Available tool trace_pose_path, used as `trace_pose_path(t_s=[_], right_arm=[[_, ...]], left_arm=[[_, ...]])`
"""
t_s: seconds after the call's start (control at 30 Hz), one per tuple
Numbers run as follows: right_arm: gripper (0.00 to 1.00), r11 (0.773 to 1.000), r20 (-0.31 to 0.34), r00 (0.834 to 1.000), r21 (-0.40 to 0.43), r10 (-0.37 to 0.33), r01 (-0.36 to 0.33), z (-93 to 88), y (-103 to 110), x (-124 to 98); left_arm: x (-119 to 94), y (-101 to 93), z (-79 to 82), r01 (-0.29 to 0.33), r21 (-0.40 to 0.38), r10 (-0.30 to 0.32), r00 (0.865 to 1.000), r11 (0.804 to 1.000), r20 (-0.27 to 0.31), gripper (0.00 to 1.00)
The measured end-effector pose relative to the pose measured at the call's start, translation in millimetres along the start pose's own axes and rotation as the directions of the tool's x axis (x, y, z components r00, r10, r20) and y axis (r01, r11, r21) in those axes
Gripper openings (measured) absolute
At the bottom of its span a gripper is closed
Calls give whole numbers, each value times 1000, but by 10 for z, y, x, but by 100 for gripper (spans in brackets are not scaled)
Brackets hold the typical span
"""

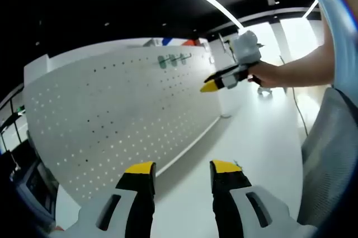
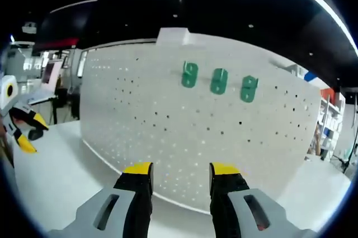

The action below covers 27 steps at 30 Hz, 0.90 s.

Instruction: Insert the hook assembly into the mounting plate slot until the hook locks in place.

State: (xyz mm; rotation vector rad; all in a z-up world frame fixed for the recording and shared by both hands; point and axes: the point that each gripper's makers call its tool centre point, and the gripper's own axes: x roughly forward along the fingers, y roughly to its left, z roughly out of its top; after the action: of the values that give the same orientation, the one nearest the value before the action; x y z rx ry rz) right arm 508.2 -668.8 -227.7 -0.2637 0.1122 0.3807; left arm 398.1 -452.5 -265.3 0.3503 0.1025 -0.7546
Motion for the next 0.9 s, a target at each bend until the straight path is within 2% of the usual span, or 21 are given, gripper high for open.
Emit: trace_pose_path(t_s=[0.27, 0.4, 0.57, 0.73, 0.9], right_arm=[[41, 998, -27, 997, 3, 71, -71, -148, 271, -45], [42, 992, -68, 989, 14, 129, -129, -347, 454, -83], [42, 988, -90, 984, 7, 154, -154, -457, 560, -128], [43, 980, -105, 974, 2, 199, -200, -549, 709, -164], [43, 964, -144, 954, -1, 263, -266, -717, 904, -216]], left_arm=[[5, -4, 9, 6, 1, -6, 1000, 1000, 4, 40], [0, 6, 10, 4, 0, -4, 1000, 1000, 5, 40], [2, 4, 14, 6, 0, -6, 1000, 1000, 7, 40], [10, -10, 14, 11, 4, -11, 1000, 1000, 5, 40], [-4, 8, 11, 3, 0, -3, 1000, 1000, 5, 39]])
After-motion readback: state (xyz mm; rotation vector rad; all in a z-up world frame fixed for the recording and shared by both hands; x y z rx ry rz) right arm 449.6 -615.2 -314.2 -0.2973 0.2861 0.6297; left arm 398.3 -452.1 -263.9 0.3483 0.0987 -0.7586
